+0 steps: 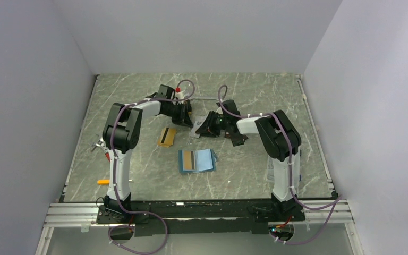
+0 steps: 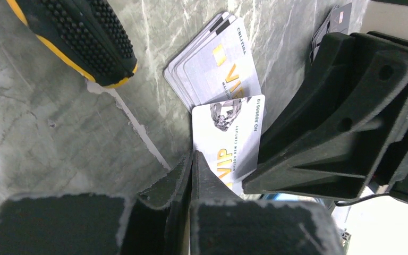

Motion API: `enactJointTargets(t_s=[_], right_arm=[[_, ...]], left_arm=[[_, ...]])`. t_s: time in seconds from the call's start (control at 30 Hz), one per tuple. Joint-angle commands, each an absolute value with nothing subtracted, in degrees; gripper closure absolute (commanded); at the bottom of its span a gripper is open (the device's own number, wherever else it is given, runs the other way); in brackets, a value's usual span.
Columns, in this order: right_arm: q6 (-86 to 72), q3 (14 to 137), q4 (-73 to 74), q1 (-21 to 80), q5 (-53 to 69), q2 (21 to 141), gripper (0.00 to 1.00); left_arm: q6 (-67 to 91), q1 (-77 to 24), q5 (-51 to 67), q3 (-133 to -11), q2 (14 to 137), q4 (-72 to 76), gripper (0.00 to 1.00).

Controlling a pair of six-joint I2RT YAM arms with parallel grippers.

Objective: Put the credit cards into the card holder
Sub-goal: Pick up the credit card from the center of the board.

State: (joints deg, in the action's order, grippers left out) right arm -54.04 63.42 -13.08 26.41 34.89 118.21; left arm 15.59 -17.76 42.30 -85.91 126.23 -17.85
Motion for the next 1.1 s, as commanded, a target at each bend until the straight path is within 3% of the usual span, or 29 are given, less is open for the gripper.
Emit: enactJointTargets(t_s=[0.0, 0.23, 0.33, 0.67, 0.77, 0.8, 1.07], right_arm=[[-56.91, 65.12, -17.43, 26.75, 34.45, 119.64, 0.74], [-57.04, 66.92, -16.3, 26.81, 34.26, 119.66, 0.91], [-55.17, 67.56, -14.07, 26.82, 34.04, 117.42, 1.0], [-48.6, 64.89, -9.45, 26.76, 36.75, 108.53, 1.0], [-46.87, 63.85, -8.78, 26.47, 39.14, 106.31, 1.0], [-46.36, 63.61, -8.82, 26.3, 40.46, 105.74, 1.0], [-40.83, 62.59, -6.37, 24.63, 48.94, 99.91, 1.0]], left_arm=[[15.51, -17.75, 44.3, -84.37, 122.15, -16.83, 0.95], [14.72, -17.61, 47.42, -83.67, 119.66, -19.16, 0.93], [12.96, -17.05, 47.98, -85.41, 117.01, -22.7, 0.83], [9.55, -15.41, 48.92, -85.61, 103.63, -28.44, 0.61], [9.45, -15.38, 49.75, -83.46, 100.61, -27.29, 0.4], [9.46, -15.23, 50.45, -83.0, 99.88, -26.98, 0.37], [13.25, -13.71, 59.2, -75.5, 93.91, -18.69, 0.35]])
